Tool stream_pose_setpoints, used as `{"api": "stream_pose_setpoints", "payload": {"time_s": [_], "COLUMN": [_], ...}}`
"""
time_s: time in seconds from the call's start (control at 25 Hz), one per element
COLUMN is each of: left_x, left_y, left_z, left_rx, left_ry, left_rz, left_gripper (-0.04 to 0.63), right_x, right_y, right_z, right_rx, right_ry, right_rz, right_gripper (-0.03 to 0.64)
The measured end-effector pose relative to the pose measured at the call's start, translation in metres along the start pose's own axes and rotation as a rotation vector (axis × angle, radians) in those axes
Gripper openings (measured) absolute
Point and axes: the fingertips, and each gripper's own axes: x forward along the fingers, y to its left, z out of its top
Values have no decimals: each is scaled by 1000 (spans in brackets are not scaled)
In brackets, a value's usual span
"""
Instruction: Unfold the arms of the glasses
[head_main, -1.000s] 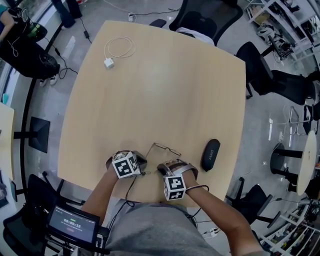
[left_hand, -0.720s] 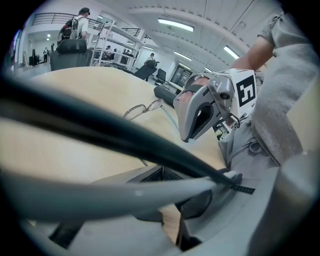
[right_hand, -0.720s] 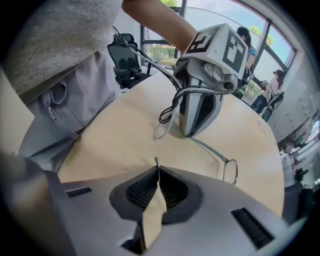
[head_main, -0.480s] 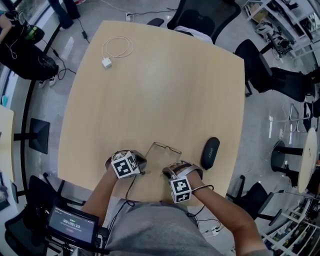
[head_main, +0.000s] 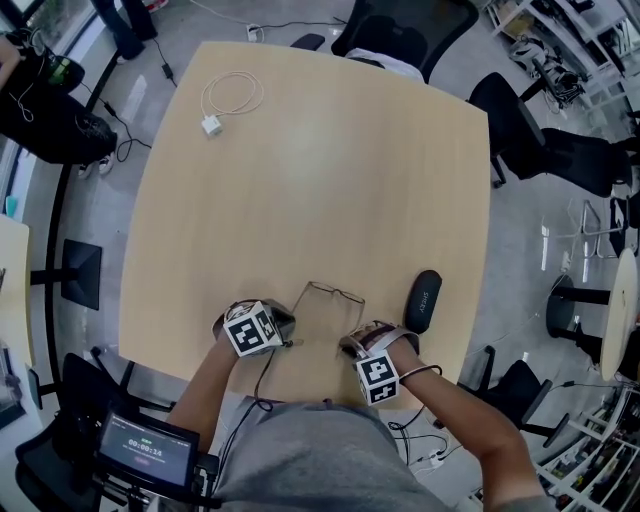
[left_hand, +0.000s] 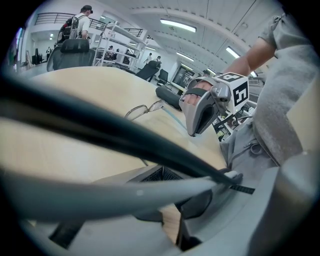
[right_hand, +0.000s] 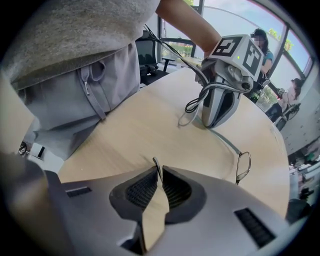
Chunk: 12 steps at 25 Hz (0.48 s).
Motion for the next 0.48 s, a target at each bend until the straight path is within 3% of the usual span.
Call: {"api": "stream_pose_setpoints", "payload": {"time_s": [0.48], "left_x": [3], "left_y": [6], "left_z": [0], "left_rx": [-21], "left_ry": [-1], "left_rz": [13], "left_gripper": [8], "right_x": [10], "right_y": [13], "right_z": [-29], "right_rx": [-34], "right_ry": [-7], "right_rz": [32], "right_gripper": [38]}}
